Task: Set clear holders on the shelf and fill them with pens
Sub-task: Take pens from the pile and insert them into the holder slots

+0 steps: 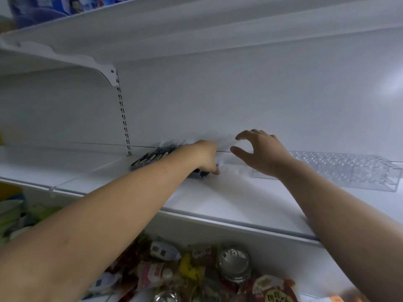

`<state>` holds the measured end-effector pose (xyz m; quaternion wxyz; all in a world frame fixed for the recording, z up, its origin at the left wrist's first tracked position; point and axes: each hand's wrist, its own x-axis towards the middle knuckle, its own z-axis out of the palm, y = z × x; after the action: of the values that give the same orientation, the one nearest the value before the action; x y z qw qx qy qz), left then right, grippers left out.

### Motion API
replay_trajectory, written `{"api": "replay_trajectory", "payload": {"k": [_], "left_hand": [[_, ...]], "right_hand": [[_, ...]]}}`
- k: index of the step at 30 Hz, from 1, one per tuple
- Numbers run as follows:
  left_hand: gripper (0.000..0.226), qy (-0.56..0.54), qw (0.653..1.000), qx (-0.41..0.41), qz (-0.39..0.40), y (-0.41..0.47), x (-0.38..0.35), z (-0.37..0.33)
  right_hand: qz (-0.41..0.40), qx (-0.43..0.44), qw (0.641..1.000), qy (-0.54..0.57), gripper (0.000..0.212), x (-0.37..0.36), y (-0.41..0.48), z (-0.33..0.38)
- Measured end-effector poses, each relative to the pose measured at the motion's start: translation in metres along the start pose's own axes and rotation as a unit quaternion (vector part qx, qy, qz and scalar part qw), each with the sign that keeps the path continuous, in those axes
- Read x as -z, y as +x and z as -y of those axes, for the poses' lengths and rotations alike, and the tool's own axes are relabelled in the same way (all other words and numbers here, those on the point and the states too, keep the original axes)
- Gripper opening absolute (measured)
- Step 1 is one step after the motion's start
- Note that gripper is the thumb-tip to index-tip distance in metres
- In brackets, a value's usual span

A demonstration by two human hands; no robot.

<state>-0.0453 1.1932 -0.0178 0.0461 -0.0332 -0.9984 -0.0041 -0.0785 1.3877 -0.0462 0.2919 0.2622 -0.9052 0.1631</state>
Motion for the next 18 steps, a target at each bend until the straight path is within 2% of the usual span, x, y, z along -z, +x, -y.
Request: {"api": "replay_trajectory", "payload": {"k": [10, 14, 18], "left_hand": [[0.027, -0.003, 1.0, 0.012, 0.018, 0.005, -0.005, -0.01], [0.027, -0.026, 0.997, 0.019, 0.064, 0.0, -0.003, -0.017], [0.025, 0.048, 0.997, 0.001, 0.066, 0.003, -0.012, -0.027]], "right_hand": [[-0.009, -0.038, 0.998, 0.055, 0.043, 0.003, -0.009, -0.009], [-0.009, -0.041, 0.998, 0.05, 0.031, 0.004, -0.009, -0.009], [-0.013, -0.035, 0.998, 0.045, 0.022, 0.003, -0.008, -0.009]]}}
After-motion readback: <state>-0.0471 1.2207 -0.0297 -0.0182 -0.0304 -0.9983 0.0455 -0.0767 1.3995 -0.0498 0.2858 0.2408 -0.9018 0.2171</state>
